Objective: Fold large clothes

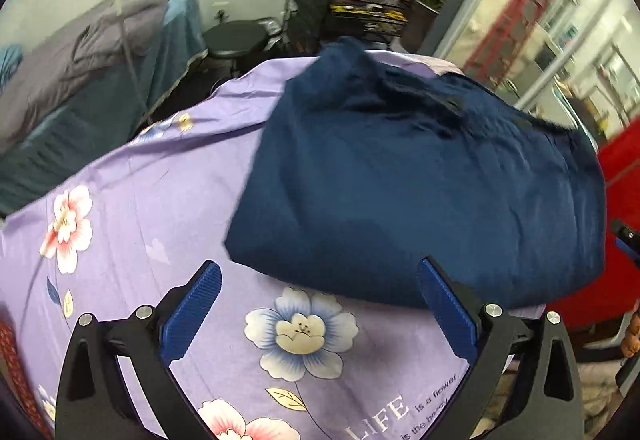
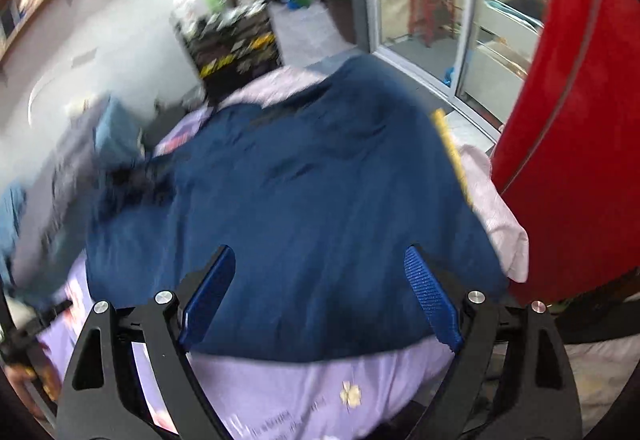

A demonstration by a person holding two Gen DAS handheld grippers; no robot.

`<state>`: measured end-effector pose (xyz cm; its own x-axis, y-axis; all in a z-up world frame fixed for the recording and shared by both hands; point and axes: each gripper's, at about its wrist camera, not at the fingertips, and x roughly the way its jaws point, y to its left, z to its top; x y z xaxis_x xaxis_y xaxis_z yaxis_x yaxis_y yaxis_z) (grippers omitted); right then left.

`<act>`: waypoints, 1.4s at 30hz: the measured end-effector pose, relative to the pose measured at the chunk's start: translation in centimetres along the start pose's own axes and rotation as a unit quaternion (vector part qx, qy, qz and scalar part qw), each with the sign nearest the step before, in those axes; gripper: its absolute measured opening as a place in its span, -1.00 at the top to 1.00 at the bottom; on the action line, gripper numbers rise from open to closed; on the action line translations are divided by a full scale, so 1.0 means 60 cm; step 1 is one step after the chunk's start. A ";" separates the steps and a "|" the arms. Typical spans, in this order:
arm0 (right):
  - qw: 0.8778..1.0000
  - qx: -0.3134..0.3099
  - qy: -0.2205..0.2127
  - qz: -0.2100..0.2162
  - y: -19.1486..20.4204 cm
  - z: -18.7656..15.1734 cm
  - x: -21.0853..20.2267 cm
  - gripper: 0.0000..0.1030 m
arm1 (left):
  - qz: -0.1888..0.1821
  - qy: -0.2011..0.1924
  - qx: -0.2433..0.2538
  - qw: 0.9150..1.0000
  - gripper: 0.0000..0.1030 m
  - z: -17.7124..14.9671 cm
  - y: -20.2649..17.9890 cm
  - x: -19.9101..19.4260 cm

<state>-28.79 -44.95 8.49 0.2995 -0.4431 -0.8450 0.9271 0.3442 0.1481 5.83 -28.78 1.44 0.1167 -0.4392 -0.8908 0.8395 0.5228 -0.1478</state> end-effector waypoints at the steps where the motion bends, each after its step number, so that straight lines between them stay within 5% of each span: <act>1: 1.000 -0.021 0.003 -0.004 0.018 -0.008 -0.007 -0.66 | 0.000 0.002 0.017 1.000 -0.87 -0.005 -0.019 -0.005; 6: 0.996 -0.090 0.003 -0.023 0.082 -0.052 -0.024 -0.75 | -0.013 0.004 0.065 0.998 -0.87 -0.021 -0.086 -0.022; 15: 0.996 -0.073 0.026 -0.035 0.095 -0.099 -0.026 -0.79 | -0.011 0.027 0.098 0.995 -0.87 -0.045 -0.150 -0.031; 22: 0.996 -0.074 0.035 -0.047 0.093 -0.112 -0.032 -0.79 | 0.035 0.014 0.149 0.988 -0.87 -0.059 -0.186 -0.046; 42: 0.995 -0.085 0.019 -0.052 0.101 -0.116 -0.056 -0.79 | 0.030 0.012 0.140 0.990 -0.87 -0.059 -0.200 -0.062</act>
<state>-25.73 -35.61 8.62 0.1916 -0.4540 -0.8702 0.9003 0.4344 -0.0284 -6.57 -30.87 5.01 0.1611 -0.3948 -0.9045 0.9460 0.3230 0.0275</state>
